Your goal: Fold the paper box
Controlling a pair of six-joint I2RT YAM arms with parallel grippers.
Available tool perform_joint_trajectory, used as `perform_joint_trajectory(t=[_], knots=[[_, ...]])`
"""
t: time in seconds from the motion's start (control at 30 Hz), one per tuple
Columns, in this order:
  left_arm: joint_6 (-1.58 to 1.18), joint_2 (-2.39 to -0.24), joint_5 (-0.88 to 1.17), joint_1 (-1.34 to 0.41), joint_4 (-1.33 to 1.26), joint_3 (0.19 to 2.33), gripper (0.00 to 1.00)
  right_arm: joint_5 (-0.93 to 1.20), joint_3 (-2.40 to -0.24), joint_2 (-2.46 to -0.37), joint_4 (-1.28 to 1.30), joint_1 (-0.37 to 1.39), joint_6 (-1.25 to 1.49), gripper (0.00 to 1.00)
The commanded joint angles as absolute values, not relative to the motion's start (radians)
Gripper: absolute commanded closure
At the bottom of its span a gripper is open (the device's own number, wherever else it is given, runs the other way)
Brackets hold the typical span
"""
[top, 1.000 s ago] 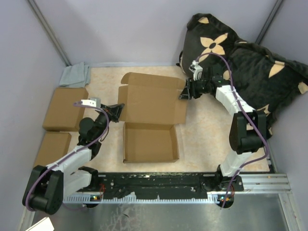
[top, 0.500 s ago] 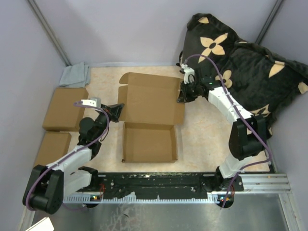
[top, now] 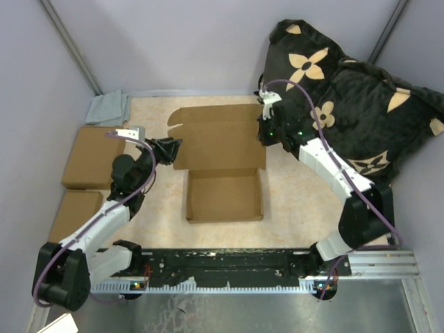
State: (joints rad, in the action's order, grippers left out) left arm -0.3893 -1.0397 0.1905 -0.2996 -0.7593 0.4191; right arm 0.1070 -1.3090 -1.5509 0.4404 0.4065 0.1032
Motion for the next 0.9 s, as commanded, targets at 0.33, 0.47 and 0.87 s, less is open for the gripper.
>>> perform_joint_trajectory(t=[0.33, 0.47, 0.87], knots=[[-0.113, -1.087, 0.157, -0.305, -0.028, 0.941, 0.48, 0.106, -0.975, -1.216, -0.062, 0.416, -0.037, 1.0], [-0.074, -1.147, 0.164, -0.305, 0.046, 0.991, 0.48, 0.141, -0.908, -1.188, -0.134, 0.416, -0.049, 1.0], [-0.053, -1.167, 0.146, -0.305, 0.125, 1.04, 0.51, 0.148, -0.878, -1.172, -0.124, 0.416, -0.074, 1.0]])
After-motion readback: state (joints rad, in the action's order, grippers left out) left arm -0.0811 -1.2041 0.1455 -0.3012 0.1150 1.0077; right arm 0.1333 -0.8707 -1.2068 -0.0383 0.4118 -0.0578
